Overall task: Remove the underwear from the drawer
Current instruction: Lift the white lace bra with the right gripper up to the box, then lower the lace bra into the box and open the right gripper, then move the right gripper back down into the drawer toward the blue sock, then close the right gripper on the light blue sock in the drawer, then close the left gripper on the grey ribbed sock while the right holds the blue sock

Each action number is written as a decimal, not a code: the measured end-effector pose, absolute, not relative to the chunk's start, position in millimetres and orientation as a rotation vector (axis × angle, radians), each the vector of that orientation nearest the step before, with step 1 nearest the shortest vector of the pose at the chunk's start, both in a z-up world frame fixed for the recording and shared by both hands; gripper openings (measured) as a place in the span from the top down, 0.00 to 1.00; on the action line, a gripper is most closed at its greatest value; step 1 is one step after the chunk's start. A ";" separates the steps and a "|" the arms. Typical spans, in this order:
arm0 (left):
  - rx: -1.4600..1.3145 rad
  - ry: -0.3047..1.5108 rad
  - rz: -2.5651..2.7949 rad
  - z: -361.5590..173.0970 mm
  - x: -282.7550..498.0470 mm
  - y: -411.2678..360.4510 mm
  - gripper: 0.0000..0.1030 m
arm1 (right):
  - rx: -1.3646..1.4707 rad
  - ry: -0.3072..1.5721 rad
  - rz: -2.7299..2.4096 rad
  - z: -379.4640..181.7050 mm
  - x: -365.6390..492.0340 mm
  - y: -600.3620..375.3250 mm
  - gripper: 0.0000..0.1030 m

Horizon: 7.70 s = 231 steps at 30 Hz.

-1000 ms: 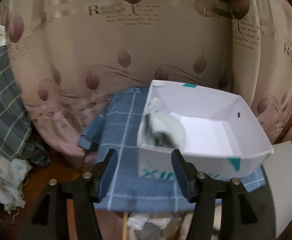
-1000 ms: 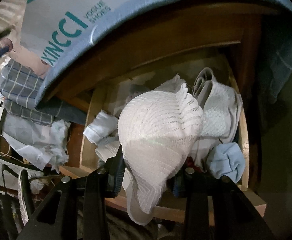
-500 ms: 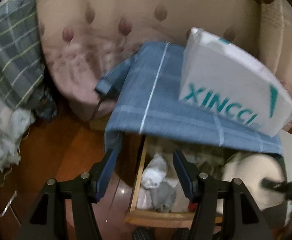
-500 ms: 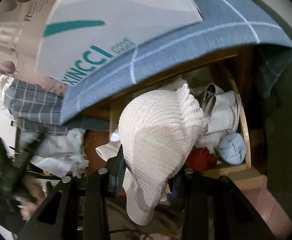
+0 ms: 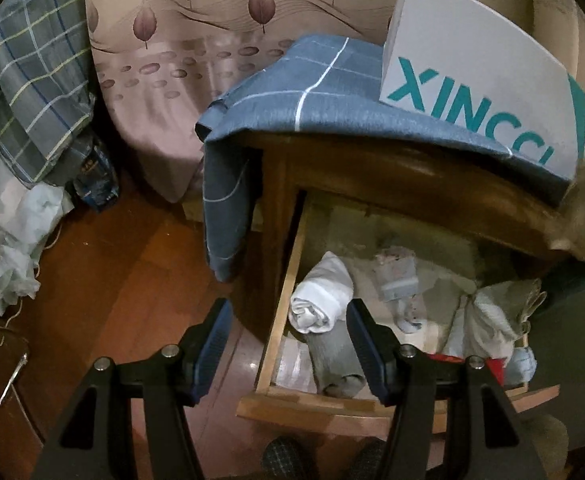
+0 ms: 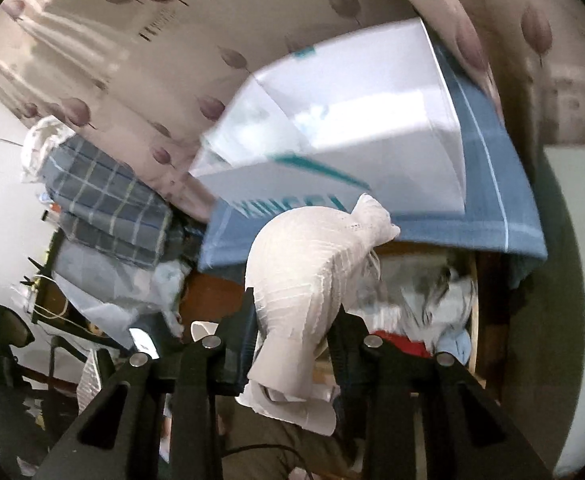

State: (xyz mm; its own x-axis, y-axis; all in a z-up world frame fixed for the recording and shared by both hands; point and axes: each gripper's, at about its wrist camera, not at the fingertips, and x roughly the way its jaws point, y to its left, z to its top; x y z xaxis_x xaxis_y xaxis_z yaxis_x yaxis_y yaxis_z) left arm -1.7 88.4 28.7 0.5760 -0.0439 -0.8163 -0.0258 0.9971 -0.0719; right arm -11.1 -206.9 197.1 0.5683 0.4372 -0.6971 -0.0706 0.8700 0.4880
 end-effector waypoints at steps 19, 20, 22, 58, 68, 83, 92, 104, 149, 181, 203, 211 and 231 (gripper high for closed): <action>-0.193 0.963 -0.015 18.8 -3.9 103.9 0.41 | 0.172 0.626 0.140 328.1 91.8 -178.4 0.74; -0.187 0.961 -0.018 18.6 -4.1 102.3 0.41 | 0.149 0.637 0.123 323.8 102.4 -177.8 0.74; -0.176 0.962 -0.018 18.1 -4.1 100.2 0.41 | 0.105 0.663 0.079 310.1 124.3 -175.2 0.74; -0.225 0.983 -0.013 8.4 -0.8 103.5 0.41 | 0.054 0.952 -0.075 199.6 152.7 -211.1 0.36; -0.220 0.986 -0.011 8.6 -1.9 104.7 0.41 | 0.039 0.998 0.081 222.9 76.9 -199.5 0.36; -0.223 0.995 -0.018 8.6 0.5 107.3 0.41 | -0.116 1.490 0.187 65.4 20.8 -201.6 0.49; -0.222 1.009 -0.025 6.8 3.6 106.2 0.41 | -0.165 1.628 0.155 -18.4 34.0 -217.4 0.56; -0.219 1.030 -0.035 3.7 6.2 105.5 0.41 | -0.246 1.678 0.179 -56.5 54.0 -213.6 0.56; -0.169 1.279 -0.199 -27.7 26.9 79.1 0.41 | -0.504 1.649 0.200 -94.4 53.4 -197.6 0.69; -0.010 1.687 -0.167 -114.8 70.8 22.4 0.40 | 0.330 1.324 0.098 -22.0 5.0 -233.2 0.72; -0.061 1.598 -0.228 -90.4 54.8 38.5 0.84 | 0.172 1.588 0.128 -79.9 33.1 -203.2 0.48; -0.070 1.568 -0.228 -78.0 45.3 51.0 0.90 | 0.124 1.516 0.107 -70.5 25.4 -200.9 0.70; -0.056 1.665 -0.138 -110.2 70.3 23.8 0.51 | 0.222 1.470 0.133 -65.7 16.8 -210.0 0.70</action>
State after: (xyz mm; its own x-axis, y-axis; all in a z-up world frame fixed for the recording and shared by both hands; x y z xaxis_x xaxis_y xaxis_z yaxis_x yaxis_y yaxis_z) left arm 70.3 23.8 -110.2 -0.0994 -0.1193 -0.9879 0.0455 0.9912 -0.1243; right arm 16.8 -210.0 -65.7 0.0982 0.2243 -0.9696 0.0462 0.9722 0.2296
